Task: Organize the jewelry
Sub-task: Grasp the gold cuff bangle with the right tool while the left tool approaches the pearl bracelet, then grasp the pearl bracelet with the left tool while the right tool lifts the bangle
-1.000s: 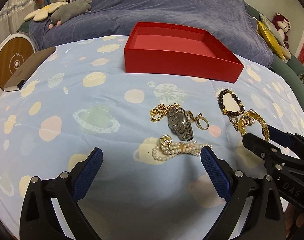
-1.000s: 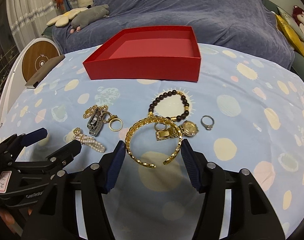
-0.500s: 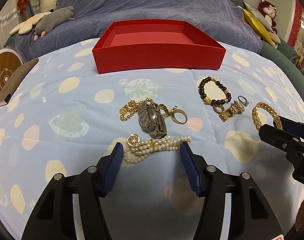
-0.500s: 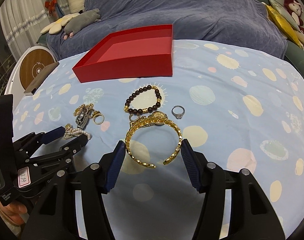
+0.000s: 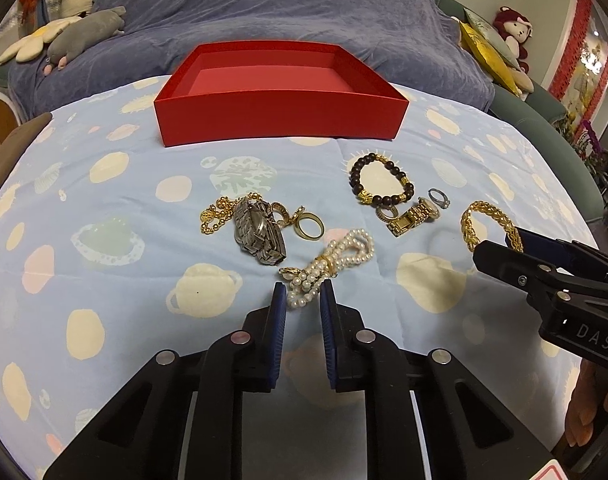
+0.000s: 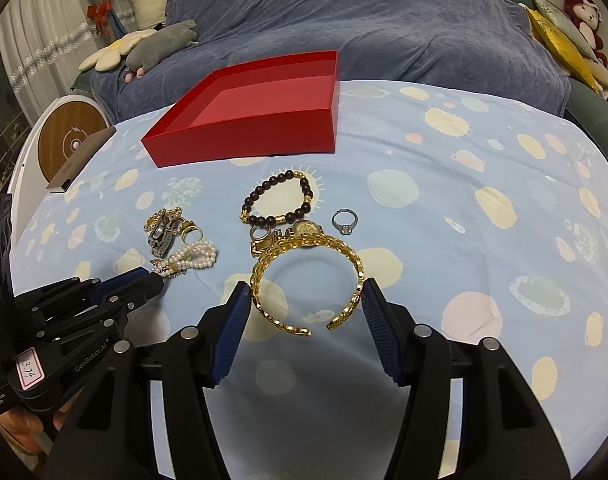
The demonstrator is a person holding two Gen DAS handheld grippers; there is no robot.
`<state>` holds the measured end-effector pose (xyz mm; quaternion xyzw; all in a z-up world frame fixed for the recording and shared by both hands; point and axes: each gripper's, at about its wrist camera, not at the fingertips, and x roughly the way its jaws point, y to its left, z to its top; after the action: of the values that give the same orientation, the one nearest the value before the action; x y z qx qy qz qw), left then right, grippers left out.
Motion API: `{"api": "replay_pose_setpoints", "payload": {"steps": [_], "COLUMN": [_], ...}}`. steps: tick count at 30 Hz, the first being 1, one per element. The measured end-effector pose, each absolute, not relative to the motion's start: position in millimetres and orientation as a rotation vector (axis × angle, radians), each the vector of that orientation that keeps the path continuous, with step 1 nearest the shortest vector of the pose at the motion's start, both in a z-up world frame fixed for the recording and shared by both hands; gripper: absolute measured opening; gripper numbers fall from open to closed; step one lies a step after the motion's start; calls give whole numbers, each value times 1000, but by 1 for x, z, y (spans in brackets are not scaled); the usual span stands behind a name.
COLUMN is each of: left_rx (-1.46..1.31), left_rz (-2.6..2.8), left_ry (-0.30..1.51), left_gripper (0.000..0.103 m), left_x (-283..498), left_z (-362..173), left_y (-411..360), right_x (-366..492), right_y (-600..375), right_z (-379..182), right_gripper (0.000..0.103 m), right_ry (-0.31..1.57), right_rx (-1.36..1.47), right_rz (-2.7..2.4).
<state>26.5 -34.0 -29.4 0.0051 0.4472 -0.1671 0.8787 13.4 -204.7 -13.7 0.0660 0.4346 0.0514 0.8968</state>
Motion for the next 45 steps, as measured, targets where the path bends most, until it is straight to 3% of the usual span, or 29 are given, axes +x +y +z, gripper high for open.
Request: {"api": "replay_pose_setpoints", "payload": {"steps": [1,31,39,45], "left_rx": [9,-69,-91,-59], "left_rz": [-349,-383,-379,-354], "left_ry": [928,859,795,727], "left_gripper": [2,1,1,1], "left_x": [26,15,29,81], "left_z": [-28,11,53,99], "left_y": [-34,-20,-14,-14], "right_x": [14,12,27,82], "right_y": [-205,-203,-194,-194], "right_z": [-13,-2,35,75], "right_gripper": [56,56,56,56], "right_ry": [898,870,814,773], "right_rx": [138,138,159,182], "right_rz": [108,114,154,195]}}
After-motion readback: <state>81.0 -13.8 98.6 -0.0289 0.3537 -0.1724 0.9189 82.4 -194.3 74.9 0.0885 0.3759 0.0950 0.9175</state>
